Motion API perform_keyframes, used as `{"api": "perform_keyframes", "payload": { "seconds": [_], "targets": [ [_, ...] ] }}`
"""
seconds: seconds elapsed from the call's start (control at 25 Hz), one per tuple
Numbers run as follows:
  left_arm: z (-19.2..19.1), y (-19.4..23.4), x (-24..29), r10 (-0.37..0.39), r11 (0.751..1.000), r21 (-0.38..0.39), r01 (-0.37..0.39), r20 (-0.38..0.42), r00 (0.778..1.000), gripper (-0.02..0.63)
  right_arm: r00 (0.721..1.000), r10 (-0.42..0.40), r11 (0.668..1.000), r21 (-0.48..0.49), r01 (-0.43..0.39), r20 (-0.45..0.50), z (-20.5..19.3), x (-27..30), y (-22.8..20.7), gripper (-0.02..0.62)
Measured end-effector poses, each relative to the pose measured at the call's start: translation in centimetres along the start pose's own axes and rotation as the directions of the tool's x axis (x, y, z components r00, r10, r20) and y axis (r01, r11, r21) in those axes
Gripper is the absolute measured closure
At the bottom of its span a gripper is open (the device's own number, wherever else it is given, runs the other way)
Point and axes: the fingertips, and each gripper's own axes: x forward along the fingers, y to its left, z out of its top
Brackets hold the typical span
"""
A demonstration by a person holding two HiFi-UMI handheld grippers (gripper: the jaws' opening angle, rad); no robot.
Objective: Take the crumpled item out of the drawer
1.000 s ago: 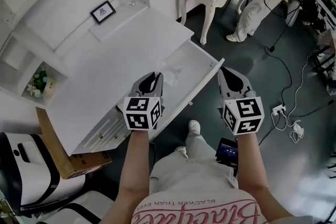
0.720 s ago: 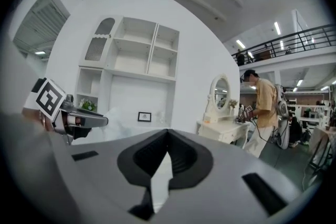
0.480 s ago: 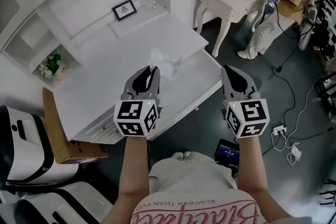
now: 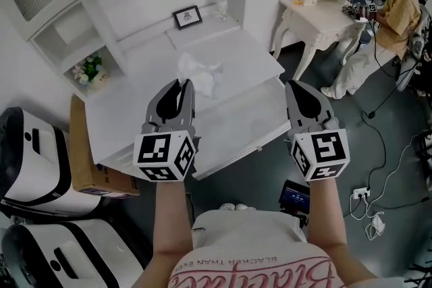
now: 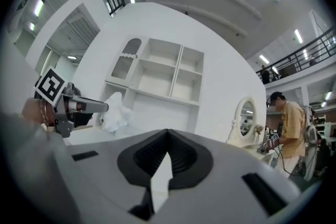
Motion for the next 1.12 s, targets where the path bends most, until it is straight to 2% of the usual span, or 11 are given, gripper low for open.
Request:
{"api": "perform_keyframes", "payload": {
  "seconds": [0.36, 1.12],
  "targets": [
    [3.7, 1.7, -2.9, 0.079, 0.995, 0.053, -0.082, 0.066, 0.995, 0.538, 0.997, 0.007, 1.000, 0.008, -0.008, 0.076, 2.5, -0.1, 0.1, 0.589],
    [5.2, 1.2, -4.4, 0.072, 0.995, 0.068, -0.080, 0.108, 0.992, 0.538, 0.995, 0.005, 1.000, -0.002, -0.005, 0.105, 3.8, -1.3, 1.1, 0.591]
  ]
}}
